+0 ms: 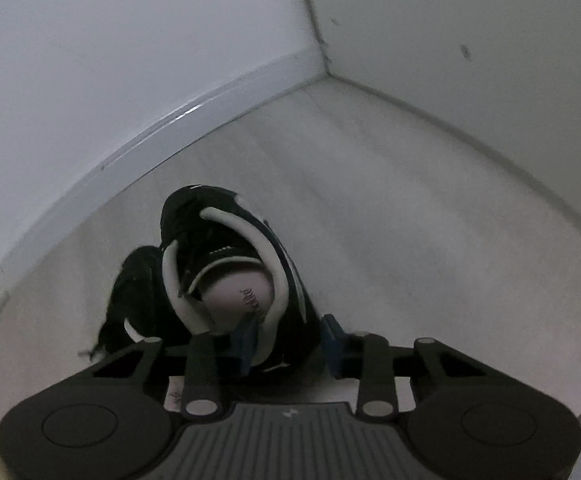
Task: Organize scattered shoes
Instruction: 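Carry the black sneakers back toward the grouped shoes with both tools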
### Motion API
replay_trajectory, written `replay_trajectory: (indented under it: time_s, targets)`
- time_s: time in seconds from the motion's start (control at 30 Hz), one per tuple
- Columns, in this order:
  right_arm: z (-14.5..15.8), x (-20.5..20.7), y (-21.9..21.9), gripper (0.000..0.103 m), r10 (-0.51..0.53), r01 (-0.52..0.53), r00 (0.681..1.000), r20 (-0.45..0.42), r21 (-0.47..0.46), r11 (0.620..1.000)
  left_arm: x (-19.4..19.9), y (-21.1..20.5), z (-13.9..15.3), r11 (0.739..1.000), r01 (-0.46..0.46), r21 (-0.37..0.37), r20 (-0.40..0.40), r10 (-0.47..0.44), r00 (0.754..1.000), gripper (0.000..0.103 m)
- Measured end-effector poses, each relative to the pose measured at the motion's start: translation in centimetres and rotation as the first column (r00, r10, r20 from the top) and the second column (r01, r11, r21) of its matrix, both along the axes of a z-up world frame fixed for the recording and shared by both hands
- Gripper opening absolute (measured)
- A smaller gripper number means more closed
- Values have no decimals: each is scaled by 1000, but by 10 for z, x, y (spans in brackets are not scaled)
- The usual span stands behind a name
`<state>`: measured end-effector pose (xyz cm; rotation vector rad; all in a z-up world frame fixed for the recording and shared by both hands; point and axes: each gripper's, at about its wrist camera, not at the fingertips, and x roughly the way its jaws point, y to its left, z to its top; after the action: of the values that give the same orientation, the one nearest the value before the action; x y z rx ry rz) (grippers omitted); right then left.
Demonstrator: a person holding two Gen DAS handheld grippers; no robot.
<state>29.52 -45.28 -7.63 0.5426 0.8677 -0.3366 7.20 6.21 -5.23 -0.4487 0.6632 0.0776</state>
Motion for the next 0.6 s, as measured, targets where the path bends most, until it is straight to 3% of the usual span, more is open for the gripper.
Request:
replay_trajectory:
  time_s: [0.13,0.27,0.3,0.4,0.57,0.6]
  targets:
    - [-9,1,-15,35,-40,41,999,-8,93,995,5,6,-9,999,-12,-37,-5,12,1000,53]
    - [-2,10,-10,27,-77,74,997,-22,-89,993,8,3,-13,999,-6,-40,-8,6,1000,53]
    - [-1,16,-3,23,-59,54,998,-23,-203,978,9,2,-14,999,-5,-40,-9,5,1000,53]
    - [-3,21,1,23,-43,37,999,-12,-288,957,11,0,-17,999,-1,-42,-12,0,1000,53]
    - [16,3,0,25,-53,52,999,2,-219,974,15,-4,-22,999,6,-46,-17,-7,1000,53]
    - [20,-7,-2,25,-59,60,998,13,-164,985,16,-5,-23,999,9,-44,-19,-10,1000,53]
